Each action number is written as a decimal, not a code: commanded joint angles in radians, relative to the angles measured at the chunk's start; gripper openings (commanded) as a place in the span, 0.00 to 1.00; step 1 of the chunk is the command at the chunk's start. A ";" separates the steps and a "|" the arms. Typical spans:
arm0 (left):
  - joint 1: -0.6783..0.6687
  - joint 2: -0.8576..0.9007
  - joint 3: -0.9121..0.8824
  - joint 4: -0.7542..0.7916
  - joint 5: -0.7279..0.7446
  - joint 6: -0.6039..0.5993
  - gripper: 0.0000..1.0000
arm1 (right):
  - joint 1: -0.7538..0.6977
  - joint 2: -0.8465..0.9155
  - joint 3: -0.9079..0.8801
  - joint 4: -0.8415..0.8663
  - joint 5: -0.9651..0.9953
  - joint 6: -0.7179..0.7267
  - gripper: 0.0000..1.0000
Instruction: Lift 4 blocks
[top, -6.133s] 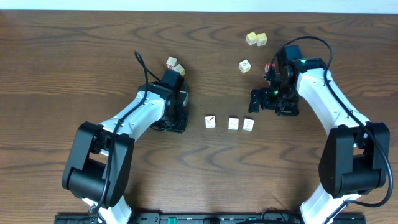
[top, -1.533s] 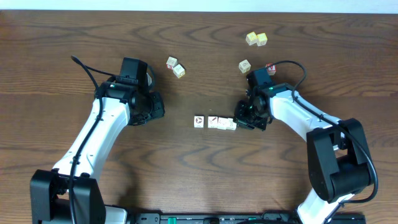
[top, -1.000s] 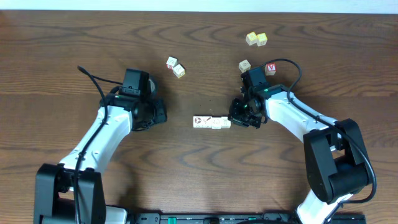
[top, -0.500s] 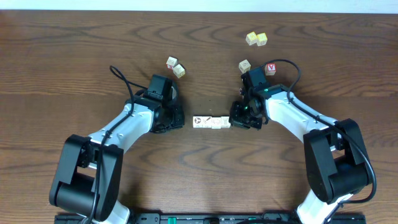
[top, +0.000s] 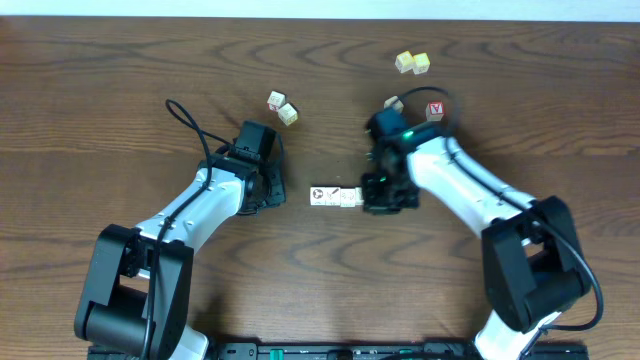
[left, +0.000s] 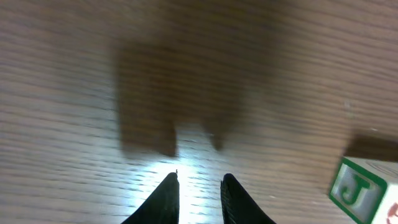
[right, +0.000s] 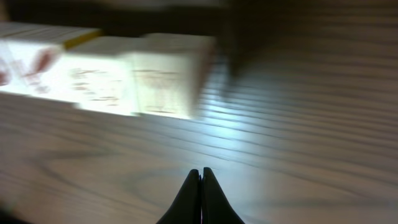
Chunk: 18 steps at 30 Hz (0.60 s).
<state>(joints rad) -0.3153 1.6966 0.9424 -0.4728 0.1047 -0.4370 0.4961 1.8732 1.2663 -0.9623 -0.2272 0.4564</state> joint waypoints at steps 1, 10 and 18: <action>0.005 -0.018 0.000 -0.010 -0.072 0.013 0.48 | 0.100 -0.003 -0.013 0.020 0.113 0.130 0.01; 0.005 -0.018 0.000 -0.018 -0.072 0.013 0.80 | 0.196 -0.003 -0.019 0.081 0.204 0.185 0.01; 0.005 -0.018 0.000 -0.027 -0.072 0.013 0.81 | 0.198 0.059 -0.038 0.146 0.203 0.205 0.01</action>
<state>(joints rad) -0.3153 1.6962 0.9424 -0.4938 0.0486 -0.4294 0.6842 1.8912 1.2400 -0.8272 -0.0433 0.6407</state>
